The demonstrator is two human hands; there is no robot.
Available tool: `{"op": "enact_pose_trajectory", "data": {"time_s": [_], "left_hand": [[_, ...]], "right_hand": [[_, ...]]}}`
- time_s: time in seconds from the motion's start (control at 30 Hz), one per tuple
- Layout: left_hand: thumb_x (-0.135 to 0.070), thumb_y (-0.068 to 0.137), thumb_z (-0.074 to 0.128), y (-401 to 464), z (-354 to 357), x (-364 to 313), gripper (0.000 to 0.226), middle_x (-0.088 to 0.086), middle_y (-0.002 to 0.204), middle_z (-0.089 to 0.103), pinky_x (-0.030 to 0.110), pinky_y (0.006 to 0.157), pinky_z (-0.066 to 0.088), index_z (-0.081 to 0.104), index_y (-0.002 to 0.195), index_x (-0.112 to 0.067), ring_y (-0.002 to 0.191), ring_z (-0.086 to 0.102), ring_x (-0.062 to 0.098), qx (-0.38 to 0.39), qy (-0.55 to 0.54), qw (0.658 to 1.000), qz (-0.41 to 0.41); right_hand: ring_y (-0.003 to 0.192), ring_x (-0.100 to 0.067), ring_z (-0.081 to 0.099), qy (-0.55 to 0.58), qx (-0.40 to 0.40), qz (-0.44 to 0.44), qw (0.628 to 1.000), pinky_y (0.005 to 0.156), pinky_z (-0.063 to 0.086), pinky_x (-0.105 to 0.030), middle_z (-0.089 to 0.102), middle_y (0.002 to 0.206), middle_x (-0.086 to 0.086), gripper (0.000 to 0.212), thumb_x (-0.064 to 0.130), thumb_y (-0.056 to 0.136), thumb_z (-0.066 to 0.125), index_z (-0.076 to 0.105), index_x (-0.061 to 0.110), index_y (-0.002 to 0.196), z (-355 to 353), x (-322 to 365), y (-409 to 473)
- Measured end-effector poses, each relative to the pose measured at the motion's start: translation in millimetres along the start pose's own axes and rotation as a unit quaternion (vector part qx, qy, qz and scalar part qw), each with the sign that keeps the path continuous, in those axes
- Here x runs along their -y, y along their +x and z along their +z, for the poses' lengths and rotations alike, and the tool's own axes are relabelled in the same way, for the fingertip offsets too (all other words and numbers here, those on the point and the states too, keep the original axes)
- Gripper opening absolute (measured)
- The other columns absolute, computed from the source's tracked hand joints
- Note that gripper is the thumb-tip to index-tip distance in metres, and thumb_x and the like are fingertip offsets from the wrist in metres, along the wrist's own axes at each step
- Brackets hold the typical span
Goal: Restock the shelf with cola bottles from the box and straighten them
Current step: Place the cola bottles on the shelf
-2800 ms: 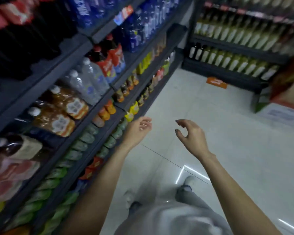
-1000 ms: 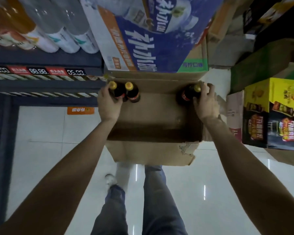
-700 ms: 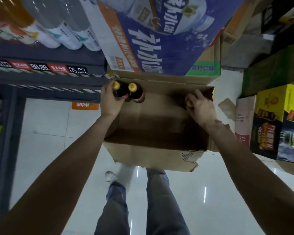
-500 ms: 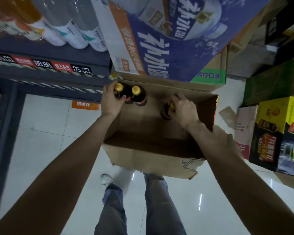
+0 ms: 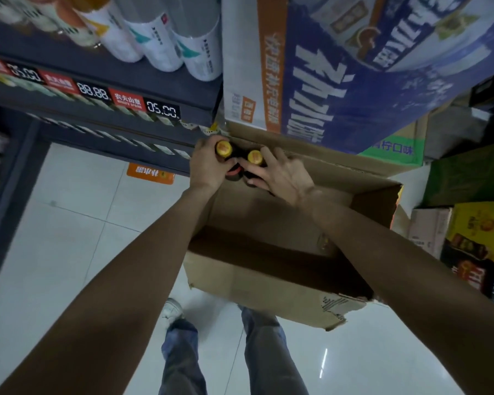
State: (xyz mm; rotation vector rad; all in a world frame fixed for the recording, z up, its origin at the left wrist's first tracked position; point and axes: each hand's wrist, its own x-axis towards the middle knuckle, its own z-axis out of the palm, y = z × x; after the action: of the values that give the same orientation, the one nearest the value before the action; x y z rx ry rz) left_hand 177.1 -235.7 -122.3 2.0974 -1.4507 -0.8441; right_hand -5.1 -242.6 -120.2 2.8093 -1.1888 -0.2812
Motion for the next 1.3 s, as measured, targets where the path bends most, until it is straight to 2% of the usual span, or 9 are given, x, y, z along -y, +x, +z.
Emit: {"op": "enact_pose_trajectory", "data": {"time_s": [0.07, 0.23, 0.33, 0.5, 0.63, 0.7, 0.9, 1.1, 1.3], "left_hand": [[-0.015, 0.074, 0.077, -1, -1, 1, 0.034, 0.010, 0.112, 0.054, 0.028, 0.083, 0.041, 0.061, 0.104, -0.012, 0.104, 0.054, 0.025, -0.012, 0.005, 1.000, 0.003], [-0.010, 0.069, 0.080, -44, -17, 6, 0.033, 0.002, 0.103, 0.054, 0.016, 0.078, 0.040, 0.061, 0.096, -0.014, 0.093, 0.050, 0.010, -0.017, -0.035, 0.999, 0.020], [-0.013, 0.070, 0.080, -77, -46, 5, 0.035, 0.000, 0.102, 0.053, 0.007, 0.074, 0.038, 0.060, 0.100, -0.012, 0.091, 0.050, 0.008, -0.050, -0.070, 0.996, 0.026], [-0.015, 0.070, 0.083, -138, -119, 8, 0.037, -0.002, 0.102, 0.055, 0.005, 0.071, 0.042, 0.064, 0.101, -0.013, 0.086, 0.052, 0.008, -0.083, -0.081, 0.992, 0.044], [-0.013, 0.073, 0.080, -204, -181, 19, 0.033, 0.004, 0.105, 0.059, 0.009, 0.066, 0.044, 0.064, 0.101, -0.022, 0.080, 0.055, 0.010, -0.100, -0.145, 0.984, 0.028], [-0.010, 0.074, 0.078, -240, -211, 28, 0.037, 0.003, 0.105, 0.061, 0.012, 0.068, 0.047, 0.062, 0.098, -0.032, 0.086, 0.057, 0.007, -0.114, -0.180, 0.977, 0.027], [-0.014, 0.076, 0.077, -350, -307, 89, 0.032, 0.000, 0.105, 0.060, 0.017, 0.071, 0.047, 0.064, 0.103, -0.024, 0.089, 0.057, 0.009, -0.191, -0.191, 0.963, 0.018], [-0.027, 0.075, 0.076, -484, -401, 202, 0.030, -0.007, 0.101, 0.062, 0.015, 0.081, 0.043, 0.061, 0.099, -0.039, 0.095, 0.057, 0.004, -0.338, -0.179, 0.923, -0.044], [-0.024, 0.077, 0.073, -616, -480, 316, 0.028, -0.003, 0.105, 0.059, 0.017, 0.086, 0.044, 0.067, 0.104, -0.018, 0.098, 0.056, 0.003, -0.416, -0.112, 0.893, -0.129]], "right_hand": [[0.076, -0.027, 0.060, 0.029, -0.016, -0.008, 0.999, 0.039, 0.031, -0.025, 0.058, 0.102, -0.012, 0.035, 0.043, 0.090, 0.056, 0.053, 0.030, 0.122, -1, 1, 4], [0.093, -0.033, 0.057, 0.139, -0.003, 0.025, 0.990, 0.046, 0.043, -0.032, 0.053, 0.111, -0.015, 0.024, 0.033, 0.096, 0.048, 0.040, 0.022, 0.116, -5, -1, -11], [0.096, -0.032, 0.056, 0.176, 0.004, 0.053, 0.983, 0.052, 0.048, -0.035, 0.053, 0.109, -0.013, 0.024, 0.034, 0.096, 0.041, 0.044, 0.021, 0.115, -26, 1, -32], [0.082, -0.027, 0.059, 0.187, -0.091, 0.084, 0.974, 0.054, 0.052, -0.036, 0.056, 0.101, -0.012, 0.022, 0.028, 0.094, 0.050, 0.051, 0.017, 0.113, -121, 21, -75], [0.065, -0.025, 0.057, 0.153, -0.162, 0.054, 0.973, 0.047, 0.032, -0.023, 0.057, 0.088, -0.010, 0.023, 0.030, 0.093, 0.052, 0.060, 0.013, 0.106, -216, 49, -91], [0.065, -0.025, 0.056, 0.141, -0.182, 0.012, 0.973, 0.046, 0.034, -0.024, 0.057, 0.086, -0.009, 0.026, 0.033, 0.093, 0.049, 0.061, 0.014, 0.105, -258, 76, -93], [0.070, -0.023, 0.058, 0.136, -0.228, -0.095, 0.959, 0.051, 0.032, -0.025, 0.060, 0.087, -0.005, 0.027, 0.036, 0.094, 0.054, 0.060, 0.013, 0.106, -350, 208, -79], [0.071, -0.025, 0.061, 0.165, -0.236, -0.236, 0.928, 0.045, 0.045, -0.030, 0.063, 0.083, -0.003, 0.028, 0.038, 0.086, 0.062, 0.058, 0.013, 0.097, -387, 399, -48], [0.071, -0.023, 0.063, 0.236, -0.236, -0.383, 0.861, 0.046, 0.046, -0.031, 0.065, 0.081, -0.001, 0.028, 0.044, 0.086, 0.060, 0.061, 0.017, 0.092, -402, 610, -11]]}}
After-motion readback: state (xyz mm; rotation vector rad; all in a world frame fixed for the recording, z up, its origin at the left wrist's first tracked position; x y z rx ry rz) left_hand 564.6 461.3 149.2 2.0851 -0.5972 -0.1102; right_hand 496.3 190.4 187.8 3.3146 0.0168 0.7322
